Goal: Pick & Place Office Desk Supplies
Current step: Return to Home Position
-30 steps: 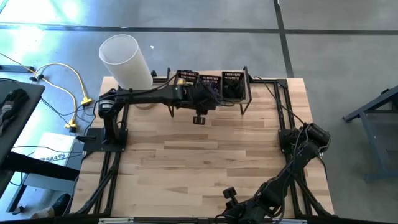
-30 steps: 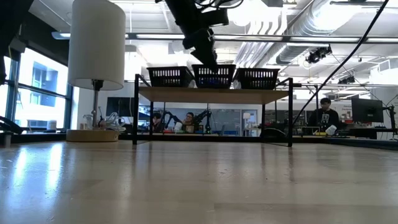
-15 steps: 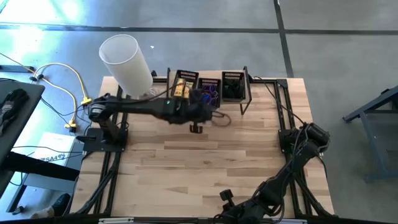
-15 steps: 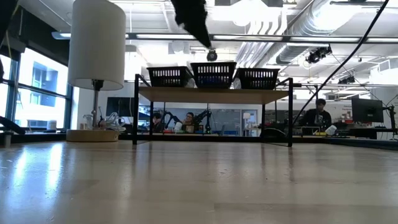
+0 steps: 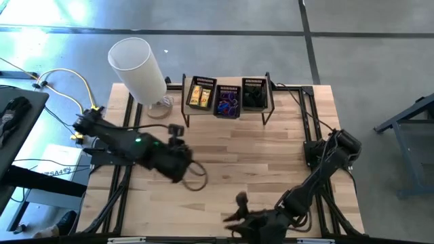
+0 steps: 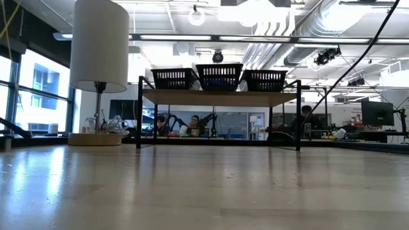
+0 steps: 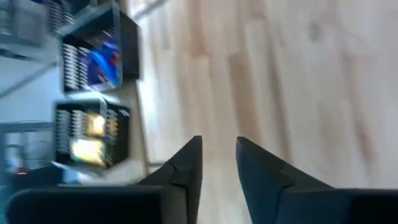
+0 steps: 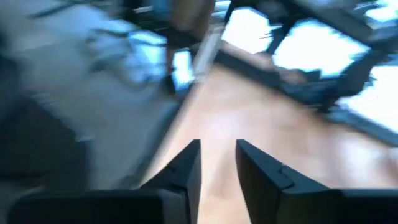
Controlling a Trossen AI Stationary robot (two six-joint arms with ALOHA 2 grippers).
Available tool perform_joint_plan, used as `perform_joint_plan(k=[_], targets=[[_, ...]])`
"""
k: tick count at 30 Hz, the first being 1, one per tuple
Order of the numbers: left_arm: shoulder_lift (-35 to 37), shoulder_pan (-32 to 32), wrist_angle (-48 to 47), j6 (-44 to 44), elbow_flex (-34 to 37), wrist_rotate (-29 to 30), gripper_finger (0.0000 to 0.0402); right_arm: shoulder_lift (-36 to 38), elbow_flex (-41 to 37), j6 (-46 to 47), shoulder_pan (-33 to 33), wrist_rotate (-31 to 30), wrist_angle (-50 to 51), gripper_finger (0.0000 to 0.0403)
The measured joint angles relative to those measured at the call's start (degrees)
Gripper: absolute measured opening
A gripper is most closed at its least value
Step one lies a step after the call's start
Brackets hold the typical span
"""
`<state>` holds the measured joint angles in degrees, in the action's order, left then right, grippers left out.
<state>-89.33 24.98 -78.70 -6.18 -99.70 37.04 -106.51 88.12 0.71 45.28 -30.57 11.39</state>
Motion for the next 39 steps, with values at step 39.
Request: perform_joint_plan(k=[39], targets=[[57.4, -11.5, 30.5, 6.6, 45.5, -20.6, 0.0, 68.0, -45.6, 2.2, -22.4, 26.7, 8.2, 0.0002]])
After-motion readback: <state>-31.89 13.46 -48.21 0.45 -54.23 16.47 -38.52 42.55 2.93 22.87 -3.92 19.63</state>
